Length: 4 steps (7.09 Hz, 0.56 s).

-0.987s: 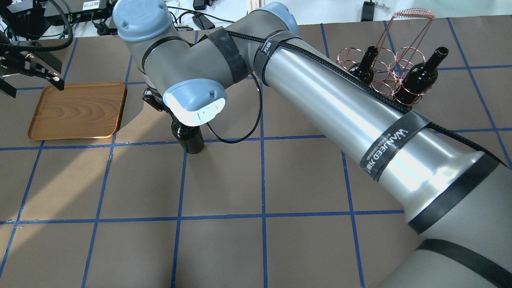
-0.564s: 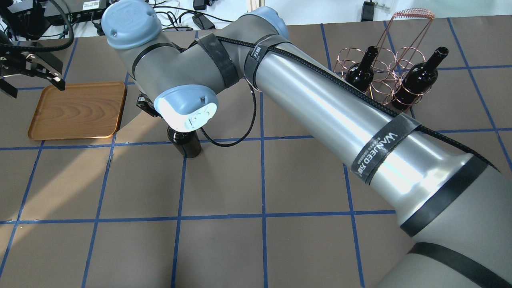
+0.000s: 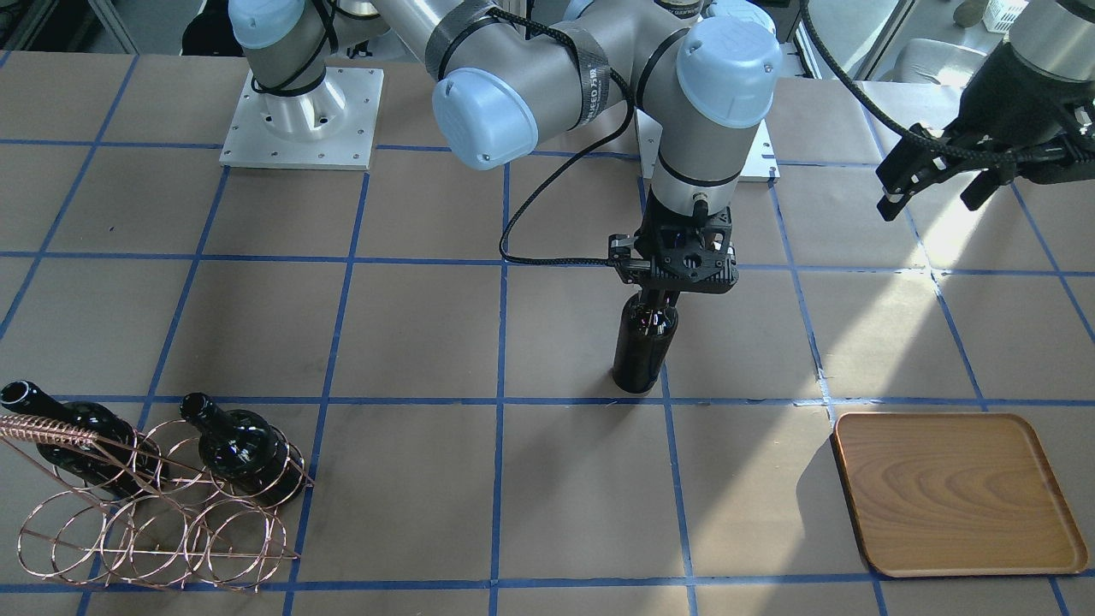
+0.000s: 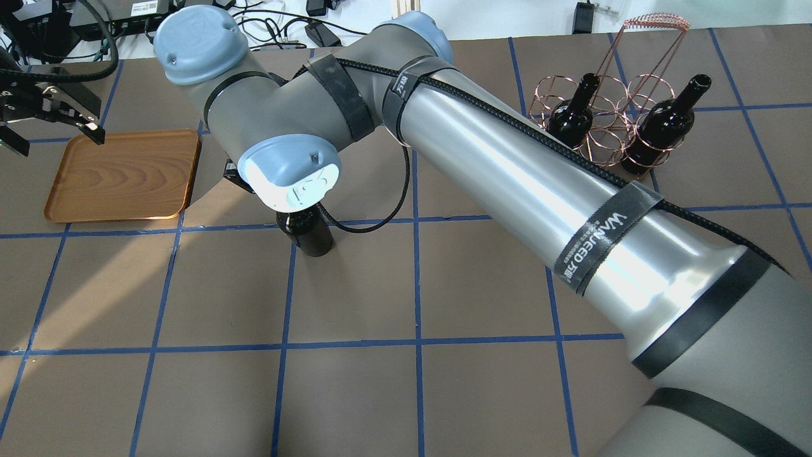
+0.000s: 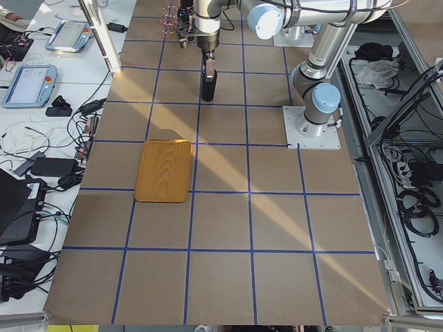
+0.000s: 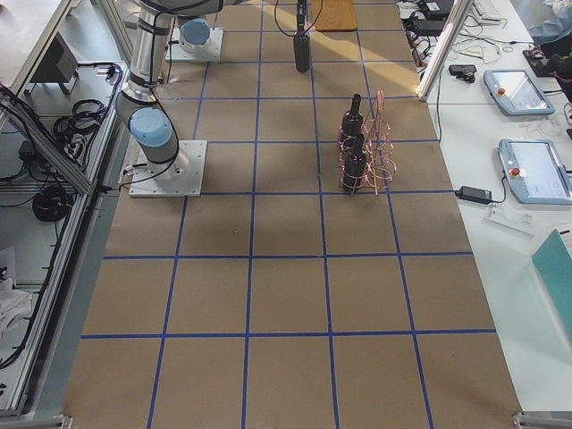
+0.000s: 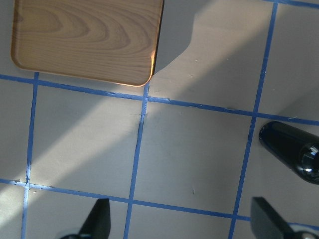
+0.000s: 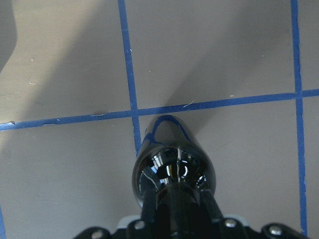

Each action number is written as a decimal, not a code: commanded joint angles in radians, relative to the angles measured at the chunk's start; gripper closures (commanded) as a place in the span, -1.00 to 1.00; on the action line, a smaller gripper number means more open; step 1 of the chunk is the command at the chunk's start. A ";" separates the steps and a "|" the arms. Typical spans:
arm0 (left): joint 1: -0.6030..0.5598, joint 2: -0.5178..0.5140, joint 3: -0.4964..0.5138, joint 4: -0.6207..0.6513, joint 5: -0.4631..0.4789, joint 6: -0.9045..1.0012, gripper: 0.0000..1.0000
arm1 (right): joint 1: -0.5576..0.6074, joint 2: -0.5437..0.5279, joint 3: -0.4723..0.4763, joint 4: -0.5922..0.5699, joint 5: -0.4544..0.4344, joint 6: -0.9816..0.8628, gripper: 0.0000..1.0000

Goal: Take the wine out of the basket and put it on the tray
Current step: 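Lower the bottle upright onto the table beside the tray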

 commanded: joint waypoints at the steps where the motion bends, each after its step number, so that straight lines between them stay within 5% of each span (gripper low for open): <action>1: 0.000 0.002 0.000 -0.003 0.001 0.000 -1.00 | 0.000 0.001 -0.003 -0.006 0.004 0.001 0.60; 4: -0.005 0.002 -0.002 -0.037 0.004 -0.002 -1.00 | 0.000 0.004 -0.003 -0.006 0.006 0.000 0.56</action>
